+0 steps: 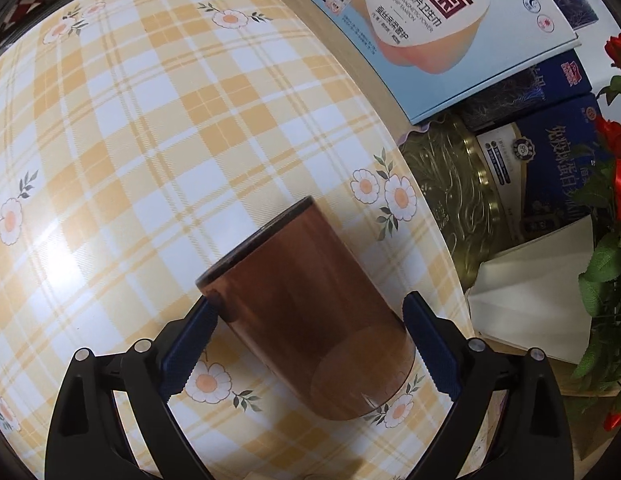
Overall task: Flip cup upside down
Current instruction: 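Move the left tool toward the translucent brown cup lying on its side, then close the left gripper around the body of the brown cup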
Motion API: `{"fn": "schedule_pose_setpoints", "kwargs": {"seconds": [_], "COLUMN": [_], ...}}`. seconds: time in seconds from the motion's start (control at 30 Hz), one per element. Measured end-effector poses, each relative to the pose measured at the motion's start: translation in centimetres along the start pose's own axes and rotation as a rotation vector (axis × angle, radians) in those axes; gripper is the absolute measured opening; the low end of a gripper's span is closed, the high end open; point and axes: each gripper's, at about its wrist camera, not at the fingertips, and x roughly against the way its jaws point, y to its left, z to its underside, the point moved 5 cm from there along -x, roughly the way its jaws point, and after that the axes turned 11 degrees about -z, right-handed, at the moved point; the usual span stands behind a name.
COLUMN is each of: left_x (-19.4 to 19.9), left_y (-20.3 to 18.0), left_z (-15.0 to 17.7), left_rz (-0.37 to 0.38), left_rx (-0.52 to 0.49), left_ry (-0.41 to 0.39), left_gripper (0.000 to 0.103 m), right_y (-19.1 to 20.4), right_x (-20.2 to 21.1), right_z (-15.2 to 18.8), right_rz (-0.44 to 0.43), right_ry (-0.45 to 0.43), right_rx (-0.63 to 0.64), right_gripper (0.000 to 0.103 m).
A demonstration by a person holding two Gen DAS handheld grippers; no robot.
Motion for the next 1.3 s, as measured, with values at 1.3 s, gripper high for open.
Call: {"fn": "schedule_pose_setpoints", "kwargs": {"seconds": [1.3], "left_x": [11.8], "left_y": [4.3], "left_z": [10.6], "left_rz": [0.145], "left_rx": [-0.546], "left_ry": [0.001], "left_gripper": [0.067], "right_y": [2.0], "right_x": [5.9], "right_z": [0.2], "right_rz": [-0.083], "right_ry": [-0.135], "right_rx": [-0.036], "right_gripper": [0.088]}}
